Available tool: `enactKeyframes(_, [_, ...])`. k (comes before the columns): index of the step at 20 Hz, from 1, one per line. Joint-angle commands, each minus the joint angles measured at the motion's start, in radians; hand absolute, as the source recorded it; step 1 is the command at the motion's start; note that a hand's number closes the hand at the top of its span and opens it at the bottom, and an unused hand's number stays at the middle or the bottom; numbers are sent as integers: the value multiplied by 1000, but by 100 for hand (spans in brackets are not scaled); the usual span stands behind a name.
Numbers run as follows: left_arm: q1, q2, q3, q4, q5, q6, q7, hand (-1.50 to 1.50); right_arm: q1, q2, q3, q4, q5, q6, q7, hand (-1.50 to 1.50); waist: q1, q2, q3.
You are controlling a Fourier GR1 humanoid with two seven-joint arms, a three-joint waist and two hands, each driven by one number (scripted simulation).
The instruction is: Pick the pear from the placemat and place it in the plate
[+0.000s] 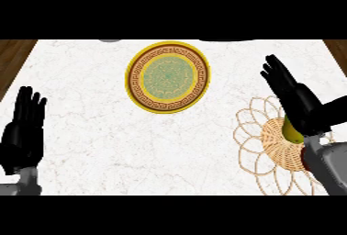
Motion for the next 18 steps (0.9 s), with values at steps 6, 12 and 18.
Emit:
enactKeyframes(6, [24,31,-176,107,-122,-27,155,0,15,-39,-289,169,-487,340,73,150,-13,15,-14])
enactKeyframes(12, [-9,4,-212,104,-113,-25,248,0,154,-185,-198,330,125,95,-298,150,-6,11,-14])
enactKeyframes(18, [-5,-15,-253,71,-137,-18,268,0,220,3,-326,447,-231,421,-453,-150,6,5,-13])
